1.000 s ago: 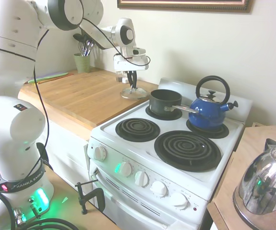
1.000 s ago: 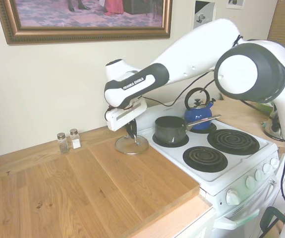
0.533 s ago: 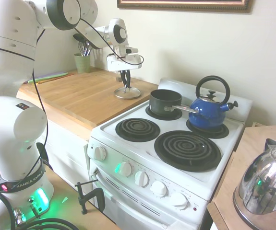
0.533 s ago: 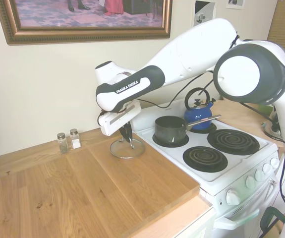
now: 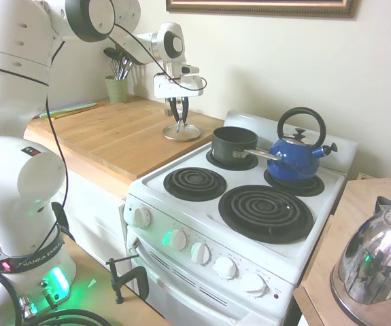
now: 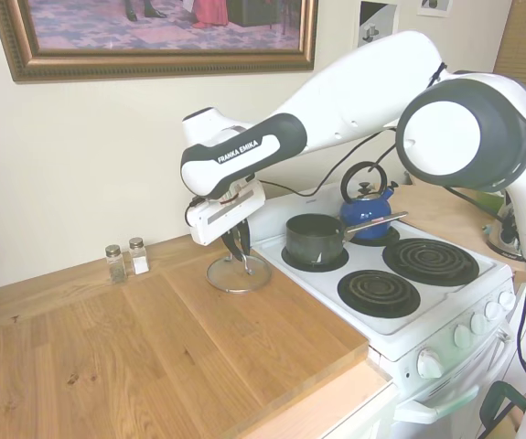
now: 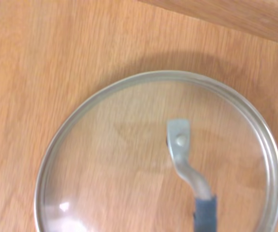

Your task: Uncover the lid of the pot

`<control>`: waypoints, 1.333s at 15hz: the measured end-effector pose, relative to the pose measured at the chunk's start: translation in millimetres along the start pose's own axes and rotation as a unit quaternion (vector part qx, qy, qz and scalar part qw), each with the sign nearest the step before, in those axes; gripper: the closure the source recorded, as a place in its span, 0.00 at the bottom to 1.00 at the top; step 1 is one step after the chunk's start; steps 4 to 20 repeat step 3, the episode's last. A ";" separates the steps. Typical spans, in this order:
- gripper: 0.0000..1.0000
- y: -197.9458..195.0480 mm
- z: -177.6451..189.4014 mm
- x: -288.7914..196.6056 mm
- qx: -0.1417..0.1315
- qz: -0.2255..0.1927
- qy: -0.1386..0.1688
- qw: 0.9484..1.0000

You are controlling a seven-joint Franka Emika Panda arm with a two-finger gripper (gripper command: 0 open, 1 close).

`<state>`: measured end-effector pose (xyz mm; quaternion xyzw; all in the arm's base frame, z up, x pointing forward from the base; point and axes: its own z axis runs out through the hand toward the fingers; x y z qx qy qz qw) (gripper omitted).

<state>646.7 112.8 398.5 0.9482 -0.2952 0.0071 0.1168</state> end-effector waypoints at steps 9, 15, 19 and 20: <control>0.00 9.3 -17.2 2.3 0.016 -0.009 0.000 1.000; 0.00 9.3 -17.2 2.3 0.016 -0.009 0.000 1.000; 0.00 9.3 -17.2 2.3 0.016 -0.009 0.000 1.000; 0.00 9.3 -17.2 2.3 0.016 -0.009 0.000 1.000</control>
